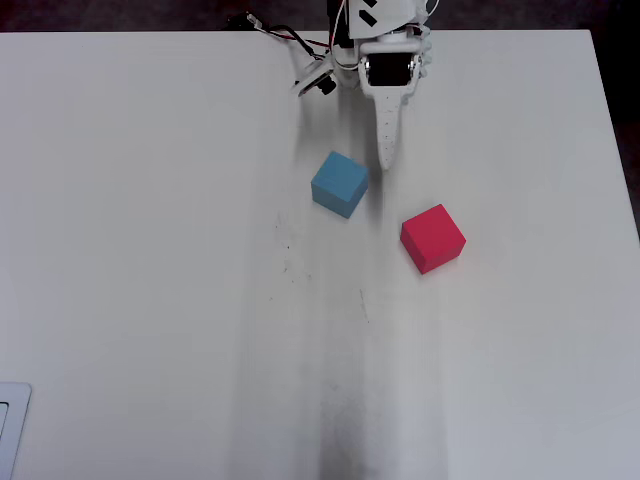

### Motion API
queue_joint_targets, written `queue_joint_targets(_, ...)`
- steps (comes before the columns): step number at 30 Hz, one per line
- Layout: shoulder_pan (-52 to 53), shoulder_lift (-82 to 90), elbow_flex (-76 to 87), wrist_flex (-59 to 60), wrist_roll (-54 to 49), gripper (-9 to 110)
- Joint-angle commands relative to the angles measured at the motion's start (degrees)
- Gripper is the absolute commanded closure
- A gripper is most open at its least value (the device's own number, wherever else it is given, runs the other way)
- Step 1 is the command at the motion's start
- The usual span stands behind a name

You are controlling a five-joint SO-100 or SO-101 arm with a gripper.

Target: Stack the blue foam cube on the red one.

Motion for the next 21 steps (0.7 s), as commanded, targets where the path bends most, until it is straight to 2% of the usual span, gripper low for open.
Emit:
queue_joint_targets(1, 0.18, -5.80, -8.17, 0.62, 1.14, 67)
queue_joint_targets(11, 2.29, -29.27, -23.91, 4.13, 8.00, 65)
queue_joint_targets(21, 8.17, -45.53, -33.22, 8.35, 9.67, 65)
